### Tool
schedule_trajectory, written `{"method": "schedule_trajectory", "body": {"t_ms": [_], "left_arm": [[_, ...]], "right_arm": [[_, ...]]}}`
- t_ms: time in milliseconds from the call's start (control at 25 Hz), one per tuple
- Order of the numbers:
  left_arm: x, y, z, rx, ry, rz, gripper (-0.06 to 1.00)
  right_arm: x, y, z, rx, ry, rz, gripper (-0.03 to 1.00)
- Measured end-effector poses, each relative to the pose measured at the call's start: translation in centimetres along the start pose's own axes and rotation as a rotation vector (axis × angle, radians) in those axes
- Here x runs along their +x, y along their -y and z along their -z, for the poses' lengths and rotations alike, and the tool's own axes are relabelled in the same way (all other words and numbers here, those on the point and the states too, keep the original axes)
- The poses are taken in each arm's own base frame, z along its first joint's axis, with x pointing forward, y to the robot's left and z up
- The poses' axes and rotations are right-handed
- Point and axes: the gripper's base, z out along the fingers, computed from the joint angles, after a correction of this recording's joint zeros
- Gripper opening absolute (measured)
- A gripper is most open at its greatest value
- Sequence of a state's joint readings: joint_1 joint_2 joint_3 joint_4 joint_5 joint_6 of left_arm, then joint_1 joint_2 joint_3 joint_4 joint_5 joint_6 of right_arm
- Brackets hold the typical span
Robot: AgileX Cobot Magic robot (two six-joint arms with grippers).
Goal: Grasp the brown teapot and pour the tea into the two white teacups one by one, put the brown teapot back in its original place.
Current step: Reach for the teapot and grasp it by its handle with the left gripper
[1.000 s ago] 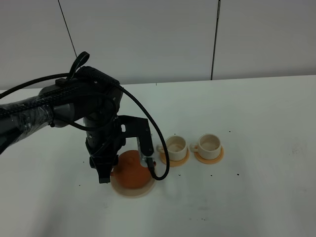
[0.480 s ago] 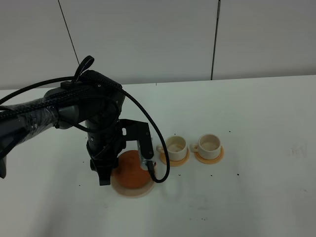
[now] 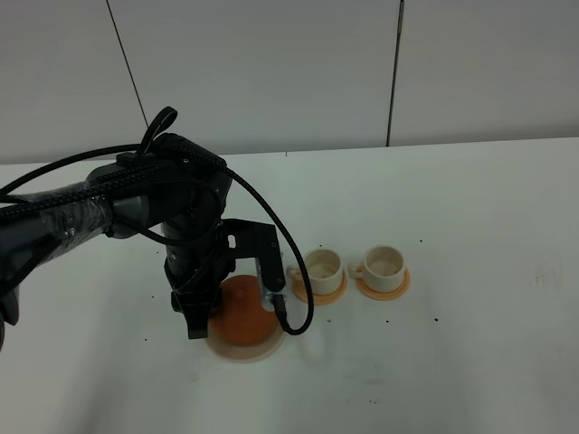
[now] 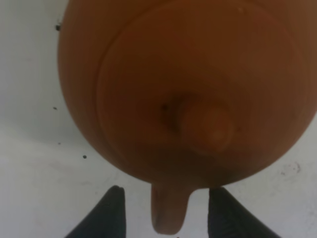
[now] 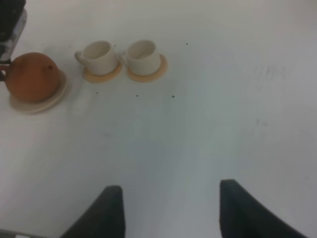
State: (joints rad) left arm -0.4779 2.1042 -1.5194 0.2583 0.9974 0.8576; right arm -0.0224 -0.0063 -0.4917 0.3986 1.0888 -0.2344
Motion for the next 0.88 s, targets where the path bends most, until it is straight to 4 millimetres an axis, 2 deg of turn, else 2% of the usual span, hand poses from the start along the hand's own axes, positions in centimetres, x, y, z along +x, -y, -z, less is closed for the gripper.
{"method": "schedule_trajectory", "body": {"t_ms": [680,880], "left_arm": [[-0.31,0.05,-0.71,0.016,0.004,-0.003,0.44],[-0.31,0.05,-0.71,0.016,0.004,-0.005,0.39]], "right_arm": [[0.0,0.0,0.0,0.0,0.0,0.0,0.42],[0.0,0.0,0.0,0.0,0.0,0.0,0.42]]}}
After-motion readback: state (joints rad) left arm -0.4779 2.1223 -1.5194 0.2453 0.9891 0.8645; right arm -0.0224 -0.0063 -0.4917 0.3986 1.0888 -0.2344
